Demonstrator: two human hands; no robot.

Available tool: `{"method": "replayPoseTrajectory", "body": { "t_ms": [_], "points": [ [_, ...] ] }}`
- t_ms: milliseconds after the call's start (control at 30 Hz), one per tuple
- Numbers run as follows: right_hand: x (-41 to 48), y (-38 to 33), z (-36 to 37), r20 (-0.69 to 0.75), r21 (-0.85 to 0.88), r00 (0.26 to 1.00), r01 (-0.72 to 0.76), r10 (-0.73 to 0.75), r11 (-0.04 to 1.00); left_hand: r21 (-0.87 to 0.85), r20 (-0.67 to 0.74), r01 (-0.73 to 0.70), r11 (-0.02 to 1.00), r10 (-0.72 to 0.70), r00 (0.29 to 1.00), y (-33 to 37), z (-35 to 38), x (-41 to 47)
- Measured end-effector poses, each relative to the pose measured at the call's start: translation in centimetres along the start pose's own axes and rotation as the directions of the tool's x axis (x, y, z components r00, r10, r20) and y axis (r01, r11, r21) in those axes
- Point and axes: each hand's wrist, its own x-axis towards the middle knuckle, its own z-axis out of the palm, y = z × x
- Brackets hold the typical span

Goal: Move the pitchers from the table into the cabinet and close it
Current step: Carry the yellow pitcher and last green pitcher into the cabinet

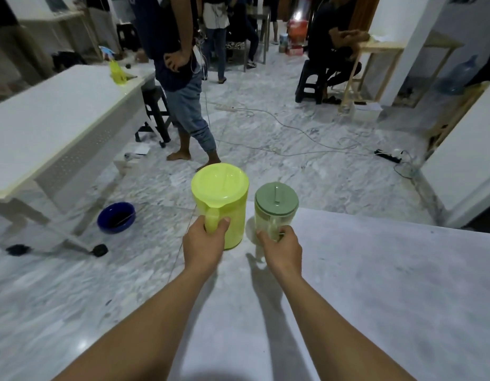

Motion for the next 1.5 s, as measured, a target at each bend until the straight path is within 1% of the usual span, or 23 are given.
{"method": "replayPoseTrajectory", "body": {
  "t_ms": [100, 233, 367, 433, 567, 667, 800, 1000, 1167, 1267, 1367, 1433, 1500],
  "points": [
    [0.5, 0.2, 0.7, 0.011, 0.042, 1.0, -0.009, 0.009, 0.999, -0.024, -0.019, -0.047, 0.999, 0.046, 0.999, 0.0, 0.3, 0.1],
    [1.0, 0.3, 1.7, -0.016, 0.063, 1.0, 0.018, -0.017, 0.998, -0.04, -0.01, -0.067, 0.997, 0.067, 0.998, -0.1, 0.6, 0.3],
    [1.0, 0.1, 2.5, -0.089, 0.096, 0.996, 0.029, -0.021, 0.995, -0.083, 0.004, -0.082, 0.993, 0.083, 0.997, 0.0, 0.3, 0.9],
    [0.7, -0.2, 2.6, -0.117, 0.129, 0.993, 0.026, -0.011, 0.991, -0.107, -0.007, -0.09, 0.99, 0.09, 0.996, 0.7, 0.2, 1.4],
    [-0.2, -1.2, 2.0, -0.169, 0.142, 0.985, 0.043, -0.019, 0.989, -0.15, -0.032, -0.114, 0.982, 0.11, 0.993, 2.2, -0.4, 2.2],
    [-1.2, -2.1, 1.0, -0.209, 0.151, 0.978, 0.051, -0.019, 0.987, -0.164, 0.002, -0.127, 0.978, 0.129, 0.992, 2.9, -1.2, 2.0],
    [-3.2, -4.7, -1.7, -0.302, 0.17, 0.953, 0.077, -0.022, 0.982, -0.172, 0.045, -0.204, 0.964, 0.214, 0.976, 6.0, -3.2, 1.1],
    [-9.1, -8.2, -7.1, -0.416, 0.198, 0.908, 0.132, -0.039, 0.971, -0.295, 0.118, -0.267, 0.917, 0.312, 0.943, 11.9, -6.3, -1.9],
    [-16.0, -10.1, -13.1, -0.546, 0.177, 0.836, 0.173, -0.049, 0.969, -0.352, 0.187, -0.378, 0.856, 0.46, 0.868, 17.1, -8.7, -6.9],
    [-20.4, -10.7, -17.3, -0.62, 0.146, 0.783, 0.171, -0.045, 0.974, -0.378, 0.223, -0.418, 0.826, 0.519, 0.825, 19.8, -9.4, -10.5],
    [-24.9, -10.8, -21.9, -0.71, 0.113, 0.704, 0.153, -0.028, 0.982, -0.428, 0.27, -0.426, 0.797, 0.563, 0.781, 22.4, -9.7, -14.8],
    [-27.9, -10.7, -24.9, -0.769, 0.114, 0.639, 0.142, -0.003, 0.983, -0.457, 0.293, -0.451, 0.767, 0.609, 0.737, 24.3, -9.9, -17.8],
    [-31.0, -10.2, -28.1, -0.823, 0.121, 0.567, 0.145, 0.018, 0.982, -0.497, 0.33, -0.466, 0.732, 0.656, 0.679, 26.2, -9.6, -21.5]
  ]
}}
